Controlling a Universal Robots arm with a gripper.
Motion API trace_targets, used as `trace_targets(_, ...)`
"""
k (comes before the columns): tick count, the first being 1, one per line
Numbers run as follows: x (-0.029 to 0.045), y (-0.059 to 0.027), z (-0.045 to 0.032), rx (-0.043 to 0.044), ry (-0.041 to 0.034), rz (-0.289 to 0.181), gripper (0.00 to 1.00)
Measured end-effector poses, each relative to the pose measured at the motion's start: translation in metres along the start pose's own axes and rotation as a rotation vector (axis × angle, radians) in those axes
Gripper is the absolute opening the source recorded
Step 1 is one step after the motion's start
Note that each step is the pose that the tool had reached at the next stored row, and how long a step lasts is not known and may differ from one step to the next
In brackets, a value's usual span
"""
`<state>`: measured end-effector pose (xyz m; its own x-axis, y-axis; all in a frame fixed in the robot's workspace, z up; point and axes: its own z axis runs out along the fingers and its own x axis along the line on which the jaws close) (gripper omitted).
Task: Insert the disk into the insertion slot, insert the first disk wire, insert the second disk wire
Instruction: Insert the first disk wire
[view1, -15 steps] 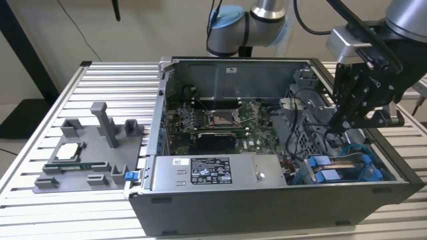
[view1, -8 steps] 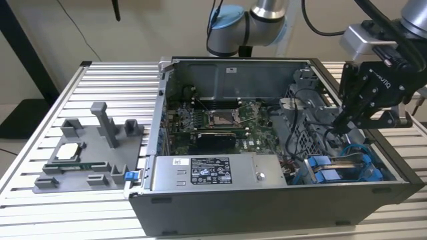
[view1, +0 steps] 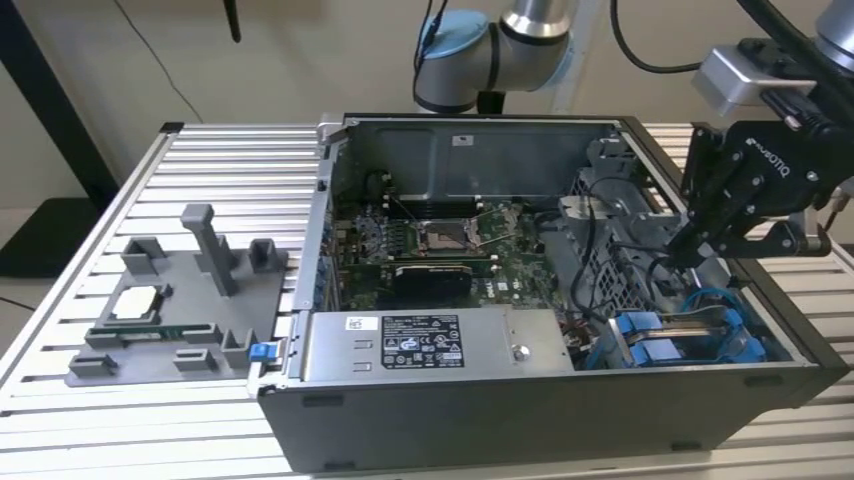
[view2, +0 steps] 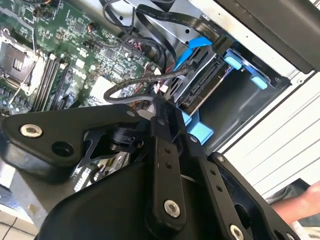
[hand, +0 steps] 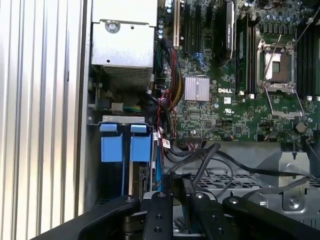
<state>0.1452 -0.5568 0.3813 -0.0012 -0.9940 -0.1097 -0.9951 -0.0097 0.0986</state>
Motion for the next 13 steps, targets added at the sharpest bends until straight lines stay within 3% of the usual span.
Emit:
trace_targets(9,0.0001,-0.0003,0.0005,-0.0014,-0.0002,0.0,0.0)
trace_targets(13,0.0003,-0.0012,0.0015,-0.0107,-0.0004,0.001,0.0)
